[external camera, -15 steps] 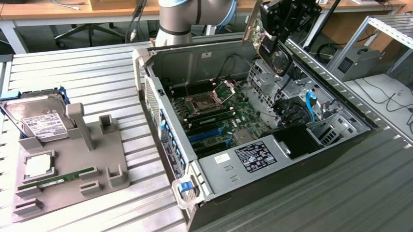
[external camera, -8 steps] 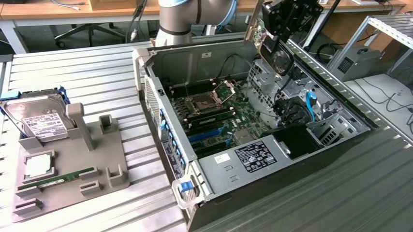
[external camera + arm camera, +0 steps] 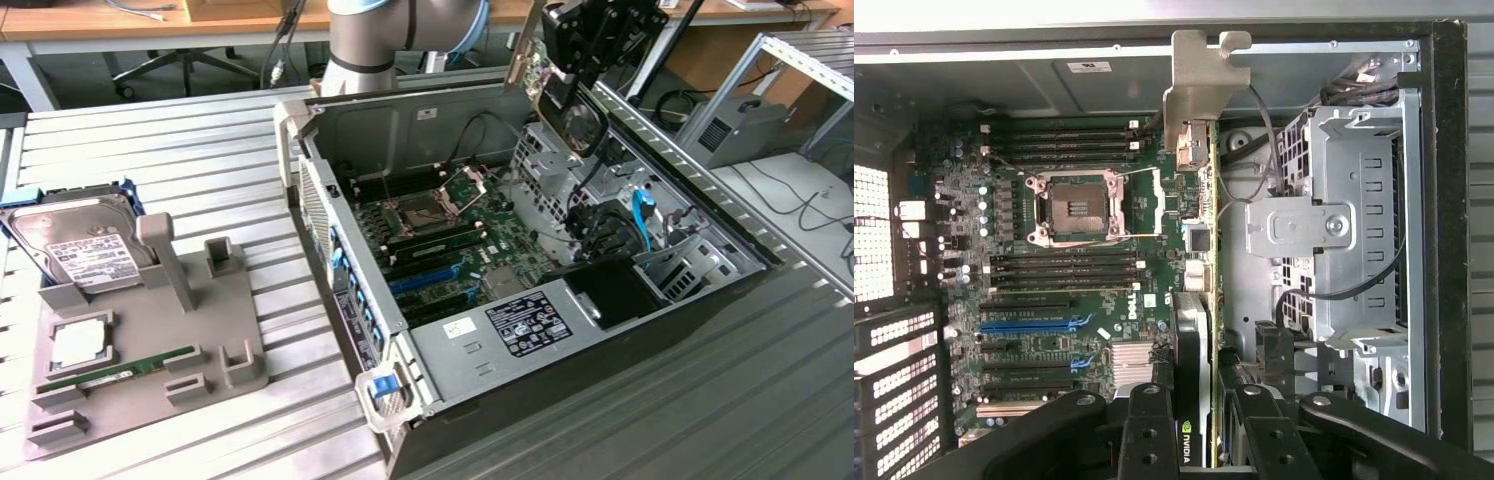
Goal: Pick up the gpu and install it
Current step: 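Insert the gpu into the slot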
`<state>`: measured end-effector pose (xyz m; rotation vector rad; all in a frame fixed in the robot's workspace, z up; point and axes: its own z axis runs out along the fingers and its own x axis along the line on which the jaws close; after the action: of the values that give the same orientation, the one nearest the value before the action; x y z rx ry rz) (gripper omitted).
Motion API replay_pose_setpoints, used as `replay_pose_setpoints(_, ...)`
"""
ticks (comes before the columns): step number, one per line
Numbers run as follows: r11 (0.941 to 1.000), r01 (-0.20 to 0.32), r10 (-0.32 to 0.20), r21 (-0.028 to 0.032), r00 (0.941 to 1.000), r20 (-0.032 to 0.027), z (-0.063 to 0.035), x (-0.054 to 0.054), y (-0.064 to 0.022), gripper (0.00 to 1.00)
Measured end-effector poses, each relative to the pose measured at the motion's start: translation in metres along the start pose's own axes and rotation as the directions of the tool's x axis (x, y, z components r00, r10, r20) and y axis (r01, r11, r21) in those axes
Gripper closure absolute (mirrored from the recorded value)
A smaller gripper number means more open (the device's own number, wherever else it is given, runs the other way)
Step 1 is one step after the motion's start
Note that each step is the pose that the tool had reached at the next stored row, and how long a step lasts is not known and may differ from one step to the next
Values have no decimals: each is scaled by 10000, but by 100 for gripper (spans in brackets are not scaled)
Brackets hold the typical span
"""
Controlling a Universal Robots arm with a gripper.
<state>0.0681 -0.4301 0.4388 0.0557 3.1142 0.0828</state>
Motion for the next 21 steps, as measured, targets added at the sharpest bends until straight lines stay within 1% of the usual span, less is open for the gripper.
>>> replay_pose_setpoints(6,10000,0,0,-1,10000,0,0,0,0,73)
replay_pose_setpoints(9,9999,111,-111,-3,9999,-6,0,0,0,73)
replay_pose_setpoints(14,9981,618,-618,-17,9981,-33,0,2,0,73)
replay_pose_setpoints(17,9947,1029,-1029,-29,9947,-54,0,3,0,73)
replay_pose_setpoints(21,9869,1612,-1612,-44,9869,-84,0,3,1,73)
